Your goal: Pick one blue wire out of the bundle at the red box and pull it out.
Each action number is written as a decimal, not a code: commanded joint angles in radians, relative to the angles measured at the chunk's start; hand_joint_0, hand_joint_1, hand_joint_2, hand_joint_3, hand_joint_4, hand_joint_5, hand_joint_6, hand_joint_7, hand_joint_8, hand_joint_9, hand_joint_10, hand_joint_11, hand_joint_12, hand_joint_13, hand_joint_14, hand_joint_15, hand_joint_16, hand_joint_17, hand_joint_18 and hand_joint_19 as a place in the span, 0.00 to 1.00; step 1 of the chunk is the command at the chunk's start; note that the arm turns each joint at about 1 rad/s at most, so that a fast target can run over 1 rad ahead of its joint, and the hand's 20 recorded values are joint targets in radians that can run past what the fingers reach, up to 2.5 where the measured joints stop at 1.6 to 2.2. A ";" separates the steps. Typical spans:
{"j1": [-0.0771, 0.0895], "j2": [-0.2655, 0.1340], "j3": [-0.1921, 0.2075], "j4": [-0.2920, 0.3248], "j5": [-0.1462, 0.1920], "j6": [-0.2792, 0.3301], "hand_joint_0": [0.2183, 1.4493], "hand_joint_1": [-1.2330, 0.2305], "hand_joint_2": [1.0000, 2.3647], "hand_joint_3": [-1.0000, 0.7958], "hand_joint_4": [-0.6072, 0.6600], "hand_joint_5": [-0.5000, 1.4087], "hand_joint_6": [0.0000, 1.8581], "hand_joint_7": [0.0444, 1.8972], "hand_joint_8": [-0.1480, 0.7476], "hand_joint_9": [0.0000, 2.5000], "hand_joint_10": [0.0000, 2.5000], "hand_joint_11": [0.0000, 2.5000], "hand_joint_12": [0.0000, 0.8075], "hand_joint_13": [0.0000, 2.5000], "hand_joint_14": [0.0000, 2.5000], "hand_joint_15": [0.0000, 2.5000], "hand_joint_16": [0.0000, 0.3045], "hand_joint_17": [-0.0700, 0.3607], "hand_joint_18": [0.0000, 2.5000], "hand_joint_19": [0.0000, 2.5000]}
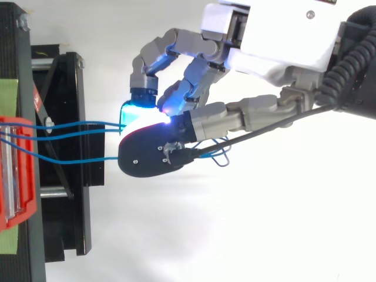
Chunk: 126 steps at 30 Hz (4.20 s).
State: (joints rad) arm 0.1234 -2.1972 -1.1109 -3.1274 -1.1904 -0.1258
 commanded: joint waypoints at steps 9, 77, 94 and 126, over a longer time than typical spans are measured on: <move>-0.001 0.004 0.000 0.001 0.002 0.000 0.30 0.36 0.01 0.41 0.77 0.19 0.46 0.52 0.68 0.46 0.00 0.31 0.57 0.38 0.01 0.19 0.19 0.46 0.40 0.24; -0.002 0.008 0.005 -0.003 -0.002 0.000 0.32 0.32 0.01 0.48 0.64 0.18 0.51 0.50 0.66 0.42 0.00 0.31 0.57 0.36 0.00 0.19 0.20 0.48 0.39 0.23; -0.002 0.008 0.005 -0.003 -0.002 0.000 0.35 0.23 0.01 0.44 0.68 0.15 0.52 0.46 0.59 0.33 0.00 0.31 0.53 0.32 0.01 0.19 0.17 0.43 0.34 0.23; -0.004 0.008 0.005 -0.005 -0.002 0.000 0.33 0.27 0.01 0.35 0.67 0.17 0.50 0.48 0.59 0.34 0.00 0.30 0.52 0.31 0.01 0.19 0.17 0.44 0.34 0.23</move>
State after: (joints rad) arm 0.1199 -2.1887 -1.1060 -3.1329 -1.1919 -0.1258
